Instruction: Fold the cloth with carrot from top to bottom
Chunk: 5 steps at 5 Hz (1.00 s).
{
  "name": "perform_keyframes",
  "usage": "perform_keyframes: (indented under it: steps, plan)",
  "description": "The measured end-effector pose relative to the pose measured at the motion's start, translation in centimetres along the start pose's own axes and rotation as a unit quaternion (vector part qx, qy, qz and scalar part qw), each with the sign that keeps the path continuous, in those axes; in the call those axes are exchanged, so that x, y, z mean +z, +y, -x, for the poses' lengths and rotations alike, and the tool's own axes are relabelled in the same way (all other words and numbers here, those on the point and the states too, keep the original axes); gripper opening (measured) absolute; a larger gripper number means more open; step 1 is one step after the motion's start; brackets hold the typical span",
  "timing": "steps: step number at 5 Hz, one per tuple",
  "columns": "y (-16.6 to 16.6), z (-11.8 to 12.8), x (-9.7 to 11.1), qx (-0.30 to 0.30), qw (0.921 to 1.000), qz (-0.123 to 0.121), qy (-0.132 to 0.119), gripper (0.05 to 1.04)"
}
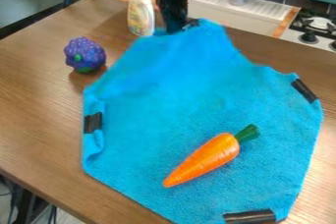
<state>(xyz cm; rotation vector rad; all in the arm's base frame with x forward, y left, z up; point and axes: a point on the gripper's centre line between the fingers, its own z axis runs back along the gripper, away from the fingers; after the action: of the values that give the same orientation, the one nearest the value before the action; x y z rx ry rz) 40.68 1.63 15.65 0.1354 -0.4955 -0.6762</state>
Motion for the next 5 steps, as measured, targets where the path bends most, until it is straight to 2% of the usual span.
perform_keyframes:
  steps: [2,4,5]
  plan:
    - [-5.8,1.7,0.9,-0.038,0.9960,0.080,-0.012,0.049]
    - [-11.8,3.9,3.2,-0.074,0.9893,0.125,-0.015,0.049]
    - [-14.3,5.0,4.2,-0.083,0.9868,0.138,-0.014,0.049]
